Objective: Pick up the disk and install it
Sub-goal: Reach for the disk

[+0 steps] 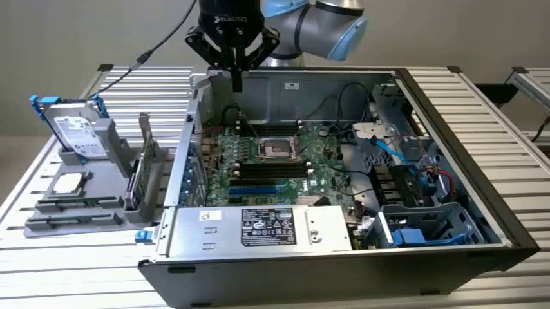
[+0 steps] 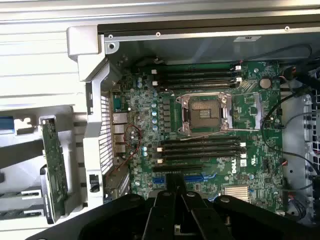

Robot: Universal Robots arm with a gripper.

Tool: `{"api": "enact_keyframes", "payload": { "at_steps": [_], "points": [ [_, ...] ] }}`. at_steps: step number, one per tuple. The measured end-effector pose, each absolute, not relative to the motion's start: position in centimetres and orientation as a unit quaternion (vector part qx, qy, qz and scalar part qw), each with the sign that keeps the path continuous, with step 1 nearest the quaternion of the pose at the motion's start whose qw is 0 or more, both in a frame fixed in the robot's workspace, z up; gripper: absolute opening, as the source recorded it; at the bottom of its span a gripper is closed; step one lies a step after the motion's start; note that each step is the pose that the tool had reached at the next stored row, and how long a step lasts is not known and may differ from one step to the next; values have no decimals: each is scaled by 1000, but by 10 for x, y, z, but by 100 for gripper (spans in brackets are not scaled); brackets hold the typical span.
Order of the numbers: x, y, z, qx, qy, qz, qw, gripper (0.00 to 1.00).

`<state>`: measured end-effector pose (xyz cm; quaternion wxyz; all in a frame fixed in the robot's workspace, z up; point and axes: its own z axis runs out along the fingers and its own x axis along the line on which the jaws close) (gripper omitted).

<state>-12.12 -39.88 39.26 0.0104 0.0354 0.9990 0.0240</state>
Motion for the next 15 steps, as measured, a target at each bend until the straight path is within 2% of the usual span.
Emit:
{"api": "enact_keyframes", "payload": {
  "at_steps": [15],
  "points": [
    [-122,-399,393,35,999,24,10,11]
  ]
}}
